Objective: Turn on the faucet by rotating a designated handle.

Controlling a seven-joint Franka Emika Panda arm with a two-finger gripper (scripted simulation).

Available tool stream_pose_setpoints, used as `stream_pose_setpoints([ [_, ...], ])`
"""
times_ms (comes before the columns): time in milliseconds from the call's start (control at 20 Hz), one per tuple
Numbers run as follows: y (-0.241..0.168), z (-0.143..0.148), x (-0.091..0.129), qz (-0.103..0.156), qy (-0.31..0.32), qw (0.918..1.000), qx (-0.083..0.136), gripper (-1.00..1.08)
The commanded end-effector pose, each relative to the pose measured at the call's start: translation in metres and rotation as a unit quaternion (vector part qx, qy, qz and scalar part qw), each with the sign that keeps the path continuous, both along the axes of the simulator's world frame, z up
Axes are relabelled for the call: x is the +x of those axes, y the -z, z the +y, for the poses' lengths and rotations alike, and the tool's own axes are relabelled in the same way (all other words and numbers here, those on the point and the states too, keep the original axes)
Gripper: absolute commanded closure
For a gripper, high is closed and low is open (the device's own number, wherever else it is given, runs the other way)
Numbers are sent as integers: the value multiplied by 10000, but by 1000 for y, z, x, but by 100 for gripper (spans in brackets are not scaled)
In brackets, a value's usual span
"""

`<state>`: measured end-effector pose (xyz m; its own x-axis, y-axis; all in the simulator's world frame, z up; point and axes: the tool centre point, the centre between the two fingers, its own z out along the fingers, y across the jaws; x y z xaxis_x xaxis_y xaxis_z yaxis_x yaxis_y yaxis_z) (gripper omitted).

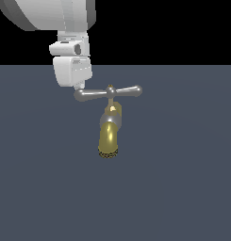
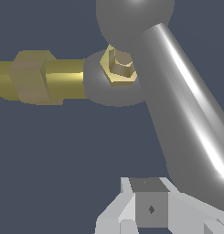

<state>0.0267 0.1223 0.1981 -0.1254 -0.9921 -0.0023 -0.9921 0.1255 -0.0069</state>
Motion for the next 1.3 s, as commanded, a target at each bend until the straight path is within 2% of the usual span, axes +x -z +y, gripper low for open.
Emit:
stream_pose_setpoints([
  [0, 0, 5, -12, 36, -29, 10000, -9, 108],
  [200, 0, 8, -25, 36, -29, 10000, -9, 108],
  [300, 0, 0, -17, 4, 30, 10000, -5, 108],
  [1250, 0, -25, -70, 23, -4, 10000, -7, 108],
])
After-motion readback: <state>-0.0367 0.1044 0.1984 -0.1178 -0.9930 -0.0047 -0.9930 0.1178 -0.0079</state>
